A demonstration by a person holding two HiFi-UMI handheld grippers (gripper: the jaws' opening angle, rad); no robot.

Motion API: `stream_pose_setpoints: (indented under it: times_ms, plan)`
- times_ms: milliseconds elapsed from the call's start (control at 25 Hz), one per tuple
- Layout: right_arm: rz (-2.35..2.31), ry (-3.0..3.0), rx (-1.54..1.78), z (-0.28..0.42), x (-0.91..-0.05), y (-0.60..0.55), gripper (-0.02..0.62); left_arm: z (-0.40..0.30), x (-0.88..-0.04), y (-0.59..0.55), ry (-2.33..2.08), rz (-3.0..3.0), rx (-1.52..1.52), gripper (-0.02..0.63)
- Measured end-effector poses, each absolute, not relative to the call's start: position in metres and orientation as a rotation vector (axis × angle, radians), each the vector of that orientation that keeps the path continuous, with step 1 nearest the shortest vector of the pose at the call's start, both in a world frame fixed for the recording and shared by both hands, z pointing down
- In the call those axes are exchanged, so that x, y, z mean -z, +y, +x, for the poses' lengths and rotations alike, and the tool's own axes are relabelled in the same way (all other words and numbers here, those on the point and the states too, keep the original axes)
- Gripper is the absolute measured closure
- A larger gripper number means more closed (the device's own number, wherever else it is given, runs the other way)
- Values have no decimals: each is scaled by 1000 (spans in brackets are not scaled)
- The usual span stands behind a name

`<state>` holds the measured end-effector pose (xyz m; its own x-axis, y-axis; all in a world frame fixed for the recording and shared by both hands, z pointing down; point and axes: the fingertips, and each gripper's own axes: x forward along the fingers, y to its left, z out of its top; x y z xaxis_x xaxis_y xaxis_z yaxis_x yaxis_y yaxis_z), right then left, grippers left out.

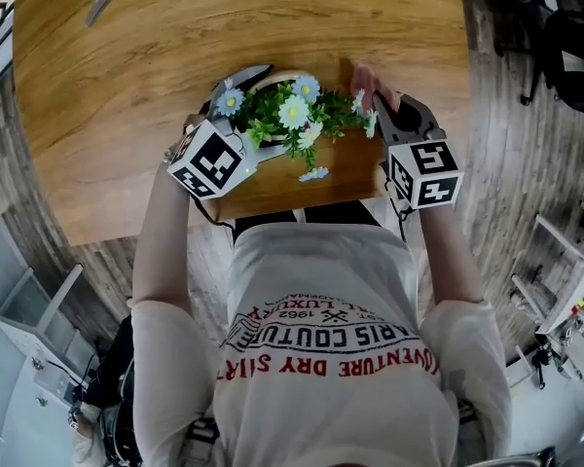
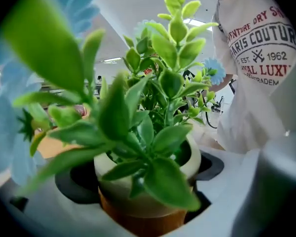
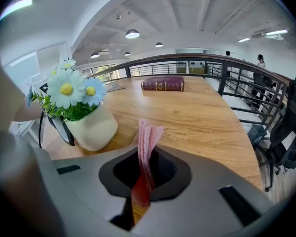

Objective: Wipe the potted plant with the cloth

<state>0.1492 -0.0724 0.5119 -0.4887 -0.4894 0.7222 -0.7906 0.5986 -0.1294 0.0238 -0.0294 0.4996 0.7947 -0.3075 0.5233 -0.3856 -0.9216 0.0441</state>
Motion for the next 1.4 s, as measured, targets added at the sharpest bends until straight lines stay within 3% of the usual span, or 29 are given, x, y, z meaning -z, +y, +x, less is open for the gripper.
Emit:
stream_pose_setpoints:
  times_ms: [680, 960, 1400]
  plan:
    - [1033, -2170, -632, 142, -501, -67, 555, 28, -466, -43, -742, 2843, -670, 83]
    - [1019, -2371, -629, 110, -461, -70, 555, 16, -400, -64, -804, 2745, -475, 83]
    - [952, -2764, -396, 29, -369, -59, 555, -16, -319, -67, -816, 2834, -481, 83]
